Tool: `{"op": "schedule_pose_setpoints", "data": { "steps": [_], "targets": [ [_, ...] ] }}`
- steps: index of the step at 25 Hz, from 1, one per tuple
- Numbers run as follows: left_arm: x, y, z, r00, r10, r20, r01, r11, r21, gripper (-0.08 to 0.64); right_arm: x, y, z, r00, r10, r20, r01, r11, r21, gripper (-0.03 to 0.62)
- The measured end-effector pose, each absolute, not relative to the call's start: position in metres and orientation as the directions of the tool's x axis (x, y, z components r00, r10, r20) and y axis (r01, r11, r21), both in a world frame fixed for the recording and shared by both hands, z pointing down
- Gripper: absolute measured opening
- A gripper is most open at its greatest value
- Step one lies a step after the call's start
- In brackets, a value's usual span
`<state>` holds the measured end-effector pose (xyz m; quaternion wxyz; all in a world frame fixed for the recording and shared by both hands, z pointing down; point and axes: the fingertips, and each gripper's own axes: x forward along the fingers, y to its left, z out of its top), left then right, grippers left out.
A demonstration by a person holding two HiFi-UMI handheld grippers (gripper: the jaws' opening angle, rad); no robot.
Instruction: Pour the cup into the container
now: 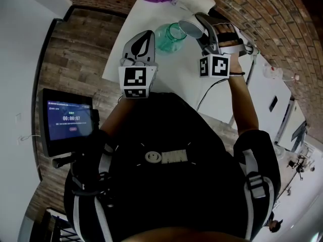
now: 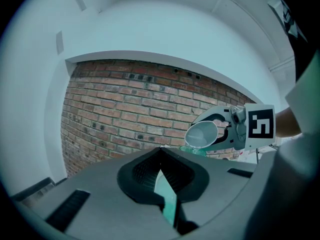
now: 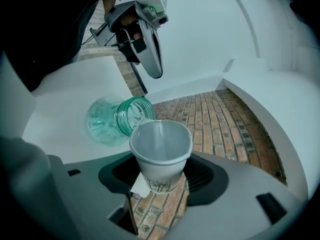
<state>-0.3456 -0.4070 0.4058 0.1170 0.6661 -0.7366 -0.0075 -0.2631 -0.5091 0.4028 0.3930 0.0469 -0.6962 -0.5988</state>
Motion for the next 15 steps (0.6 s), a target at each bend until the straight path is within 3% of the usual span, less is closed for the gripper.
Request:
{"op": "schedule_pose_setpoints", "data": {
  "steps": [15],
  "targets": [
    [-0.345, -0.4089, 0.4029, -0.085, -0.985, 0.151, -0.977, 0.112, 0.182, -0.002, -0.2638, -0.5106, 0.3962, -0.682, -0.565, 0.465, 0.436, 0.196, 0.878, 0.268]
  ]
}}
